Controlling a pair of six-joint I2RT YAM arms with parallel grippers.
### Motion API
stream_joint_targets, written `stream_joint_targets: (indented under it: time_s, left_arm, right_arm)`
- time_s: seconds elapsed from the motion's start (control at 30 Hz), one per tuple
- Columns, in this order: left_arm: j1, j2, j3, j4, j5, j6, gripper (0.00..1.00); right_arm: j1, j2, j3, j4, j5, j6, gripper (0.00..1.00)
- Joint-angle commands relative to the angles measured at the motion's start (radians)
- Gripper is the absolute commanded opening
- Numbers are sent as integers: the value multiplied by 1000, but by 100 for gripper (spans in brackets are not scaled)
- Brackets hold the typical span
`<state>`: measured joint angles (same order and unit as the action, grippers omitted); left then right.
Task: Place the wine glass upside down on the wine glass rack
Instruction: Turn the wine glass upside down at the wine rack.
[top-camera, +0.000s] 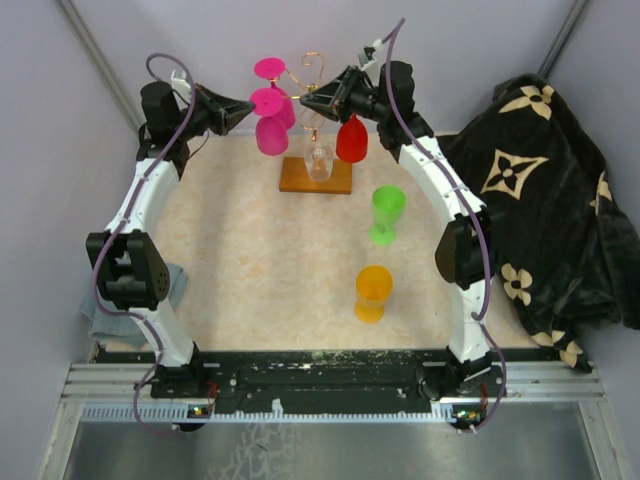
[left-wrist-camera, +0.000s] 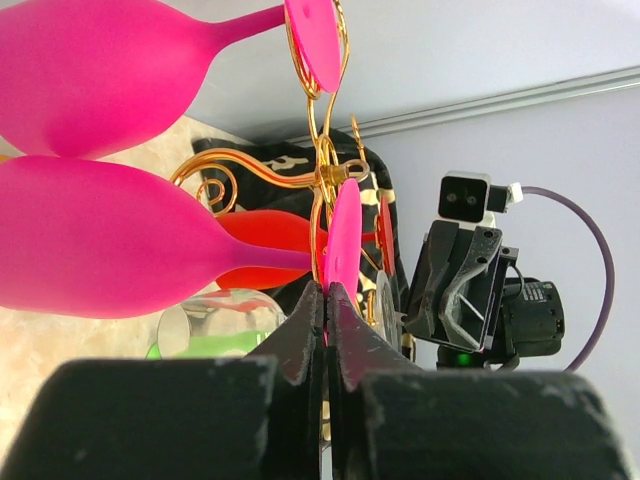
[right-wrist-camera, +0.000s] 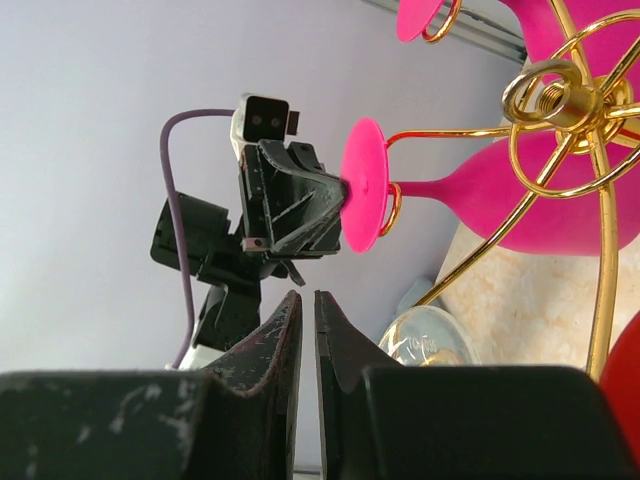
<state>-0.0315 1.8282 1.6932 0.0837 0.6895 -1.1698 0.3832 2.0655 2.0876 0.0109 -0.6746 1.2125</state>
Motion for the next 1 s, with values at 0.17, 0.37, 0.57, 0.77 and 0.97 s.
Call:
stream_joint_targets:
  time_s: [0.17,0.37,0.57,0.77,0.97]
  left_arm:
    - [-28,-69,-26,30,29,14,0]
    - [-29,-80,-51,27,24,26,5]
    - [-29,-78,-40,22,18,34,17]
    - [-28,-82,-42,22,17,39,27]
    - [-29,-94,-42,8,19,54,34]
  right_arm:
    - [-3,-75,-10,59,1,1,11]
    - [-3,-80,-12,61,0,0,11]
    - [-3,-91,-30,65,-1,-2,11]
    - [-3,-97,-47,76,-1,-1,11]
    - [-3,-99,-46,77,-3,-1,11]
